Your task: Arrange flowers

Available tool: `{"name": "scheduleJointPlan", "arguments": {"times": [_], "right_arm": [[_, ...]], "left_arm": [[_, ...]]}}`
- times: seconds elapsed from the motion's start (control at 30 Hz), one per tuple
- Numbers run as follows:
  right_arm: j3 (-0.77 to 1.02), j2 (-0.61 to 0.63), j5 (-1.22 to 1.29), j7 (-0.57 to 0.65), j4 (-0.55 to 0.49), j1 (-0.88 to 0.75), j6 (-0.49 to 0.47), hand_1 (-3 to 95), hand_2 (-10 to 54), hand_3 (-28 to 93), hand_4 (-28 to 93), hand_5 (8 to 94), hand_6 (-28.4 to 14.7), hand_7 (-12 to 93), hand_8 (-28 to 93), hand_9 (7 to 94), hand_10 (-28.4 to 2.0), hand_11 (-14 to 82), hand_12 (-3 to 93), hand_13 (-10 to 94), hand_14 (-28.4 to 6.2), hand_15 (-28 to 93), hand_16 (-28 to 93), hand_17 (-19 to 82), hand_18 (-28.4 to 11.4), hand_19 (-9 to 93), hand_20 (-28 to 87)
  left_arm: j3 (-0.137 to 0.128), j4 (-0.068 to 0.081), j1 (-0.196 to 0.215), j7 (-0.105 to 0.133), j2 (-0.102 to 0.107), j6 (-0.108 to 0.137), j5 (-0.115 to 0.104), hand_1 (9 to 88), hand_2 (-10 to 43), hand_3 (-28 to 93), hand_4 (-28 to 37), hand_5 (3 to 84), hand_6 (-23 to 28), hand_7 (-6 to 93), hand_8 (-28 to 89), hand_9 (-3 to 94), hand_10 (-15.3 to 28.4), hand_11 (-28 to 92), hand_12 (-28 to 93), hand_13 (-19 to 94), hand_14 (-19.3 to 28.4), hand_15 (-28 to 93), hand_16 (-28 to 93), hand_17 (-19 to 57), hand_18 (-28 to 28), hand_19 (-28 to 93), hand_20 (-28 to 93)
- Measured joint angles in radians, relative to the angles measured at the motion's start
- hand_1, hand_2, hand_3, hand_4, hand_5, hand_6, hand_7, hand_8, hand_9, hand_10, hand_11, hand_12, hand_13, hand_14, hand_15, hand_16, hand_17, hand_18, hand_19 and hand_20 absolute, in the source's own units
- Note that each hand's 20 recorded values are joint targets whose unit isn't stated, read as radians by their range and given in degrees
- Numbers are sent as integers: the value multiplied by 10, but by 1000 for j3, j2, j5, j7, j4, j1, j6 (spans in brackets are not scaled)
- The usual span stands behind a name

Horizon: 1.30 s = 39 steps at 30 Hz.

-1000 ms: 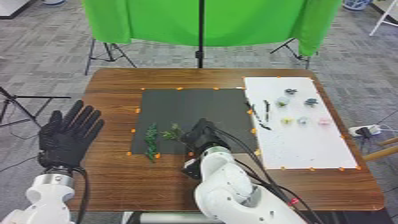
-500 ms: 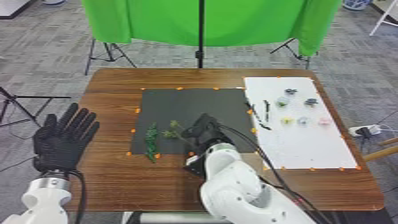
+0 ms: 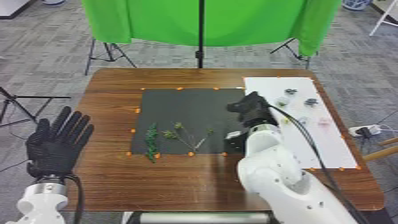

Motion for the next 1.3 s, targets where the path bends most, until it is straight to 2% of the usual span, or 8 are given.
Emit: {"name": "scheduleJointPlan", "arguments": {"times": [0.23, 0.63, 0.7, 0.73, 0.83, 0.93, 1.13, 1.3], "right_arm": [[11, 92, -46, 23, 153, 56, -32, 387, -95, 733, -250, 685, -83, 211, -104, 675, -208, 385, 244, 653, -164, 803, 288, 320, -284, 913, 236], [-173, 159, -135, -2, 335, 193, -84, 415, -95, 738, -279, 707, -65, 220, -108, 695, -194, 449, 272, 671, -157, 811, 292, 335, -284, 917, 249], [-208, 158, -132, -6, 365, 222, -110, 463, -95, 716, -280, 717, -61, 238, -28, 704, -185, 464, 294, 679, -153, 810, 296, 343, -283, 915, 259], [-226, 158, -132, -7, 379, 238, -117, 508, -95, 680, -281, 726, -60, 254, 36, 719, -175, 446, 345, 689, -148, 808, 300, 350, -282, 913, 269], [-270, 150, -133, -8, 424, 293, -122, 597, -95, 600, -282, 745, -55, 302, 87, 753, -156, 400, 430, 704, -141, 801, 303, 361, -279, 905, 287], [-308, 133, -144, -9, 481, 343, -121, 620, -95, 625, -282, 771, -37, 368, 138, 802, -143, 347, 486, 722, -134, 787, 299, 371, -277, 897, 301], [-307, 94, -149, 8, 524, 365, -123, 606, -95, 740, -281, 806, -36, 365, 185, 851, -125, 299, 490, 781, -110, 722, 278, 397, -280, 888, 311], [-272, 87, -151, 15, 518, 339, -86, 589, -95, 786, -249, 813, -32, 381, 190, 882, -120, 251, 486, 823, -81, 630, 341, 414, -279, 884, 315]], "left_arm": [[0, 0, 0, 3, 0, 1, -2, 254, 140, 753, -283, 435, 89, 40, -66, 362, 144, 146, 101, 268, 132, 204, -51, -23, 106, 201, 107], [3, 2, -15, 0, 6, 1, -2, 255, 140, 753, -283, 435, 89, 41, -66, 361, 142, 149, 100, 269, 130, 205, -51, -22, 105, 199, 108], [3, 2, -15, 0, 6, 1, -1, 255, 141, 753, -283, 435, 89, 41, -66, 361, 142, 148, 100, 269, 130, 205, -51, -22, 104, 199, 109], [3, 2, -16, 0, 6, 1, -1, 255, 141, 753, -283, 435, 88, 41, -66, 361, 142, 148, 100, 269, 130, 206, -51, -21, 104, 199, 109], [5, 2, -16, 0, 6, 1, -4, 254, 141, 754, -283, 435, 88, 42, -66, 362, 142, 150, 101, 268, 131, 208, -51, -21, 104, 200, 110], [11, 2, -16, 1, 7, 1, -16, 255, 141, 754, -283, 435, 89, 42, -66, 361, 142, 150, 101, 268, 131, 209, -50, -21, 104, 201, 110], [27, 8, -27, -3, 6, -1, -19, 254, 141, 754, -283, 434, 88, 41, -67, 360, 142, 149, 100, 266, 132, 210, -50, -22, 105, 202, 111], [28, 8, -28, -6, 5, -1, -18, 255, 139, 755, -283, 434, 88, 41, -66, 358, 143, 148, 100, 265, 134, 212, -48, -24, 107, 204, 114]]}}
